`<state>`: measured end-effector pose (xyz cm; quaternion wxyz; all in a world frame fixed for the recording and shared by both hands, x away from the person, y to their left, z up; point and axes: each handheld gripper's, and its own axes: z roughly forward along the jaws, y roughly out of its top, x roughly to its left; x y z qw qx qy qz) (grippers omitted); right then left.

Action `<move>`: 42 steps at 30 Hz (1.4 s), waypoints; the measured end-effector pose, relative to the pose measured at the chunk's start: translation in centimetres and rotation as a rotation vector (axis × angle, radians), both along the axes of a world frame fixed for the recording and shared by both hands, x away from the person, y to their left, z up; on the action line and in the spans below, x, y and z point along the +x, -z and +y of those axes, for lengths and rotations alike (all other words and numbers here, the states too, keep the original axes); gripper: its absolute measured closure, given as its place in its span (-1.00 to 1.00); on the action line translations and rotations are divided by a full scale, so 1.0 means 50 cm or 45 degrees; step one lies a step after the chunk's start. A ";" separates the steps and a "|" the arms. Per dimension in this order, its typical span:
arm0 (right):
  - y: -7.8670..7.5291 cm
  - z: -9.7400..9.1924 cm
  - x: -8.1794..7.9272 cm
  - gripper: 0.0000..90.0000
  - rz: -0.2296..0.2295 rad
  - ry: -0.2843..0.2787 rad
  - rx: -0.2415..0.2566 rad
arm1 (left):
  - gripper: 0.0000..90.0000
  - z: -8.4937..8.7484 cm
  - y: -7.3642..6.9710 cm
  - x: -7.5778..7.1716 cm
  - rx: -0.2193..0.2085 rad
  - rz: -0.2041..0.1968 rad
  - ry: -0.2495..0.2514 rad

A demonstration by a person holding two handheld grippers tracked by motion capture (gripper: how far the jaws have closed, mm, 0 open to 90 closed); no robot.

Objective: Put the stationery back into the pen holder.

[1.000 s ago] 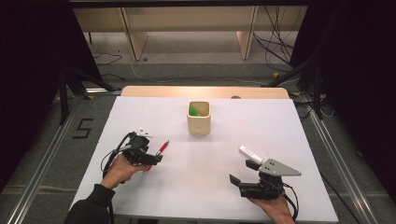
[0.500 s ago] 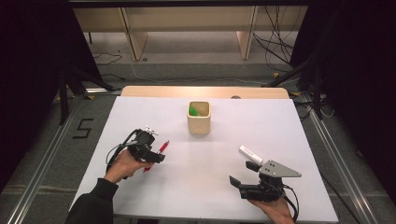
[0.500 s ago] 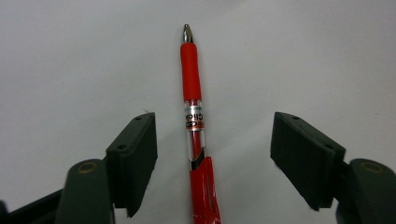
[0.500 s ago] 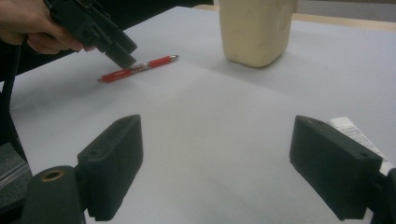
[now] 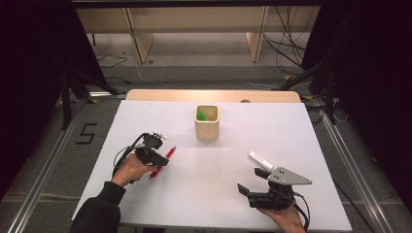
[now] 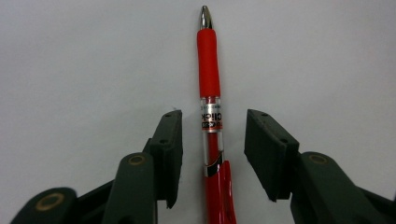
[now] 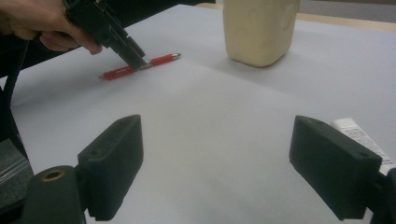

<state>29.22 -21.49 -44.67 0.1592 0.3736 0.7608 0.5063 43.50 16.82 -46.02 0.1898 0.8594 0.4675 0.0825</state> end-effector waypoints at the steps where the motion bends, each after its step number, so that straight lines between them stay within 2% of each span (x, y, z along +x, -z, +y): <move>1: 0.000 0.000 0.000 -0.59 -0.001 0.000 0.000 | 0.31 -0.002 0.001 0.000 0.006 -0.002 0.002; 6: -0.001 0.001 -0.001 -0.59 0.000 -0.001 -0.003 | 0.42 -0.007 0.002 -0.001 0.010 -0.001 0.006; 10: 0.000 0.002 -0.001 -0.59 -0.002 -0.002 -0.006 | 0.47 -0.008 0.008 0.004 0.034 0.018 0.001; 25: 0.000 0.005 -0.002 -0.59 -0.005 -0.010 -0.017 | 0.54 -0.008 0.008 0.021 0.031 0.055 0.001; 42: 0.002 0.007 -0.002 -0.59 -0.006 -0.017 -0.028 | 0.73 -0.026 0.005 0.026 0.102 0.062 0.029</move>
